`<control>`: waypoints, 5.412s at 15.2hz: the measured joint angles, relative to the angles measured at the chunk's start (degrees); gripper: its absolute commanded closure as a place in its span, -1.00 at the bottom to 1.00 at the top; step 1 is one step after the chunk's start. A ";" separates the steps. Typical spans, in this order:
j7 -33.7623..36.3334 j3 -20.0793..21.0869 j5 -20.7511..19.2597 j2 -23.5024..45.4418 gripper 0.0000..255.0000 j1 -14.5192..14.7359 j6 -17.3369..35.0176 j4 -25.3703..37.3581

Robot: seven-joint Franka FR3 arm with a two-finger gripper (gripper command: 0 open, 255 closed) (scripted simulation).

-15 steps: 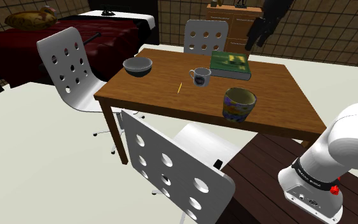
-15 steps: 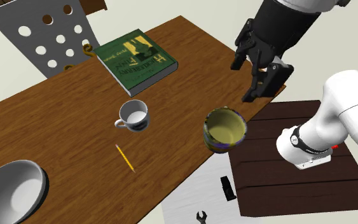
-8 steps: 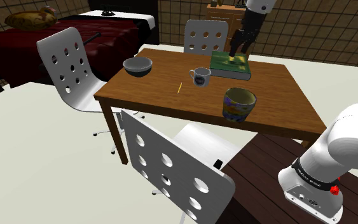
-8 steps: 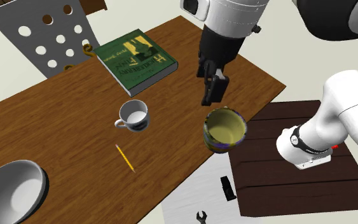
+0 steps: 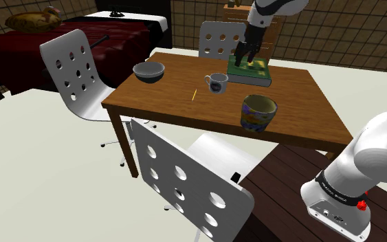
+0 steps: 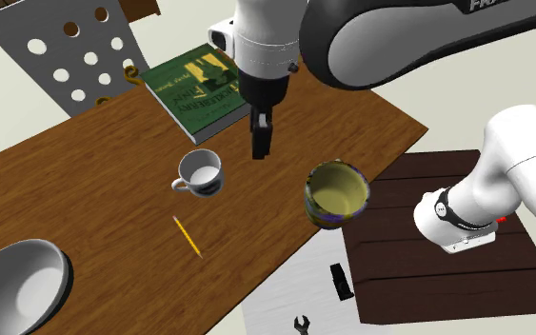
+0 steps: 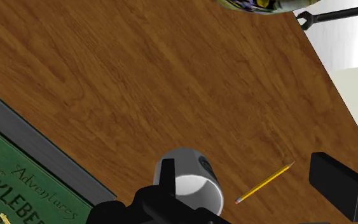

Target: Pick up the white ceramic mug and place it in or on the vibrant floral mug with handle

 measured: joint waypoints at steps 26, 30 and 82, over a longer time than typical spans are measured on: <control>-7.19 -1.04 7.54 37.71 -1.00 -4.71 5.88 26.88; -7.19 -1.03 7.54 37.72 1.00 -4.71 5.92 26.85; -3.94 -2.40 3.39 21.45 1.00 -3.27 -14.58 31.58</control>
